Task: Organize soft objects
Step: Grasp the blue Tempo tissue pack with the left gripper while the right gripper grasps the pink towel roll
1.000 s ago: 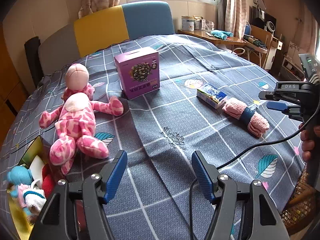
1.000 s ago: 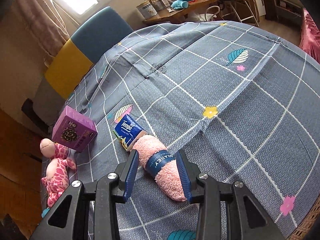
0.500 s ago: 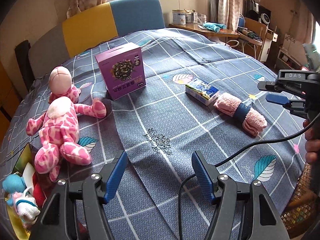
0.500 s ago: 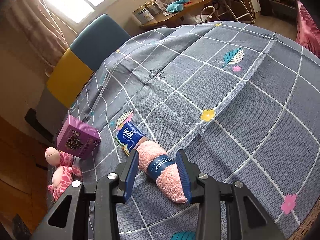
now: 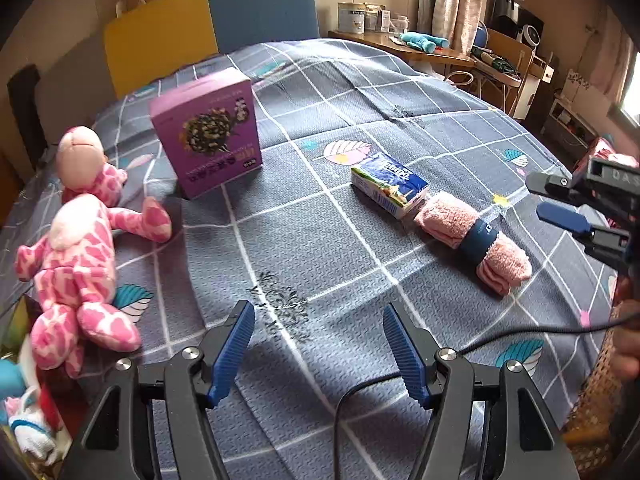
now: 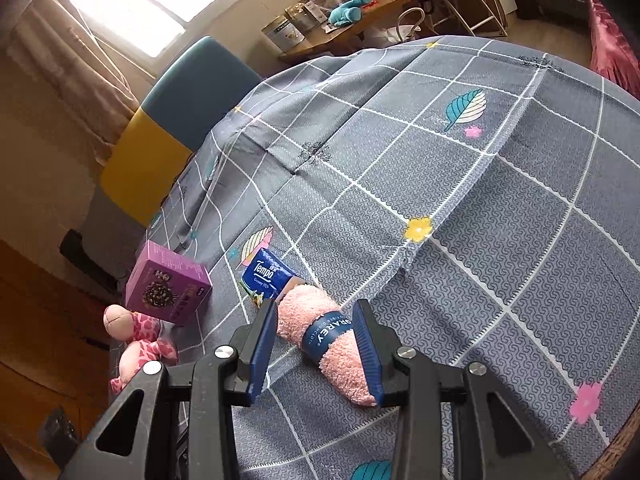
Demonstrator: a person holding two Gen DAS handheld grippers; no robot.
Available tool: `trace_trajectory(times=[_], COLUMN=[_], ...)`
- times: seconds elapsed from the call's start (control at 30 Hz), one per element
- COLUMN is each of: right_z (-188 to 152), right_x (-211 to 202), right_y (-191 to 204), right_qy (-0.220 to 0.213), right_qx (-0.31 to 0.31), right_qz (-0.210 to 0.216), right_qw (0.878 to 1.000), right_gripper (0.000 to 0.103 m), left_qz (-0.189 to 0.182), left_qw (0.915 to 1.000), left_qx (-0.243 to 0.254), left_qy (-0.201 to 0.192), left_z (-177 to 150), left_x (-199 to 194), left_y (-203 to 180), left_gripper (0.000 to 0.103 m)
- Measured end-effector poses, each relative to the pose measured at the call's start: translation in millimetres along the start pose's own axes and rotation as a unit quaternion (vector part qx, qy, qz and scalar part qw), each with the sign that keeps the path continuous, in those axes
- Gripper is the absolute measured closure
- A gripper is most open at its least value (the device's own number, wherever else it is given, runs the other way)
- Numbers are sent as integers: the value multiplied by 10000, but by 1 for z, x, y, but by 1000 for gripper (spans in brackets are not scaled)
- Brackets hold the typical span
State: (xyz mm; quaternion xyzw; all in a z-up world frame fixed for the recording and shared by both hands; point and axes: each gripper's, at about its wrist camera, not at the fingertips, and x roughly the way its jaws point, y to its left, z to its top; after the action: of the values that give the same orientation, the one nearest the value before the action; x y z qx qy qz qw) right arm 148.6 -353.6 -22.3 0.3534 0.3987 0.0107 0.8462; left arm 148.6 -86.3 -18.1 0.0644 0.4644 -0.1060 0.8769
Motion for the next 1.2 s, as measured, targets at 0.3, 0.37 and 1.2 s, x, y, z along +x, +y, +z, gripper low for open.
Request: trace_trajectory(times=[0.3, 0.37, 1.2], right_z=[0, 0, -1], right_x=[-1, 1, 14], right_y=[-3, -2, -3], right_qy=[39, 73, 365], right_qx=[90, 84, 154], right_qz=[113, 147, 343], right_qw=[9999, 9998, 9986], right_gripper=[64, 64, 63], left_qz=[-566, -649, -560], left_qw=[9959, 9944, 9850], left_qx=[-516, -589, -1315], left_qy=[490, 588, 967], left_z=[42, 54, 133], left_x=[43, 55, 158], left_y=[-4, -8, -43], left_gripper=[35, 35, 43])
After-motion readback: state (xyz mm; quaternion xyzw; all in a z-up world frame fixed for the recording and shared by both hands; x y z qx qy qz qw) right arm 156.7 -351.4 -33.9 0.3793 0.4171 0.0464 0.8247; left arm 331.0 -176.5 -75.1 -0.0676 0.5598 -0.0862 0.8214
